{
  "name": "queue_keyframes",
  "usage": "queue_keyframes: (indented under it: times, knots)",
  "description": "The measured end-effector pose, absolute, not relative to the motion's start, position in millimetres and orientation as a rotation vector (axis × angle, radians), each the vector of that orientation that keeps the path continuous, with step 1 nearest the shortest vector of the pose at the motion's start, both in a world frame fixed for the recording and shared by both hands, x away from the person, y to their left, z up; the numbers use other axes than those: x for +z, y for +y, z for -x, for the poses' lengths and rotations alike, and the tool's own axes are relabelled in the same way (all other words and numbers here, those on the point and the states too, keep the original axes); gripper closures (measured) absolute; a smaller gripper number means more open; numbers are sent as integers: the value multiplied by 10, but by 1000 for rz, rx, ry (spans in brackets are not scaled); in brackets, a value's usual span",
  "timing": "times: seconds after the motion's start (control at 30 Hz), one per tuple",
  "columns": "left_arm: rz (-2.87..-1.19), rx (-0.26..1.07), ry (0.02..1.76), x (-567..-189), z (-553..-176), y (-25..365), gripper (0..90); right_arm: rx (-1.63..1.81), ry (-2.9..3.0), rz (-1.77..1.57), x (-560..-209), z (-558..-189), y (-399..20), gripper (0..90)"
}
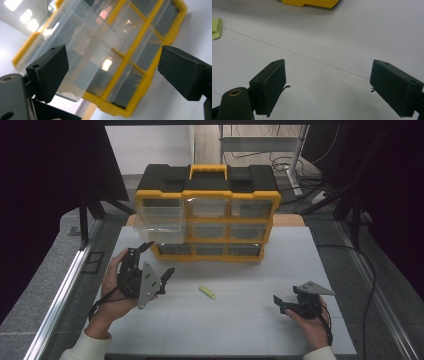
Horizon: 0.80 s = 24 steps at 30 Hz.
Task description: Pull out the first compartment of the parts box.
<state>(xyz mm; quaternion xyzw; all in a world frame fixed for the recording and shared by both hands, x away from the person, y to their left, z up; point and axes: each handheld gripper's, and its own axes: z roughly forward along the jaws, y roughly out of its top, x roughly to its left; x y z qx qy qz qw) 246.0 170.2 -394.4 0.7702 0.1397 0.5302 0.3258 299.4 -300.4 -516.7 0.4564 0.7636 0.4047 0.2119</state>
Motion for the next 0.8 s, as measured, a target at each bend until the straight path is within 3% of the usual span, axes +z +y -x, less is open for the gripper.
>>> queue_keyframes:
  times: [0.8]
  knots:
    - [-2053, 940, 525, -4107, -2460, 1663, 83, 1130, 2116, -1286, -5166, -2996, -3000, 136]
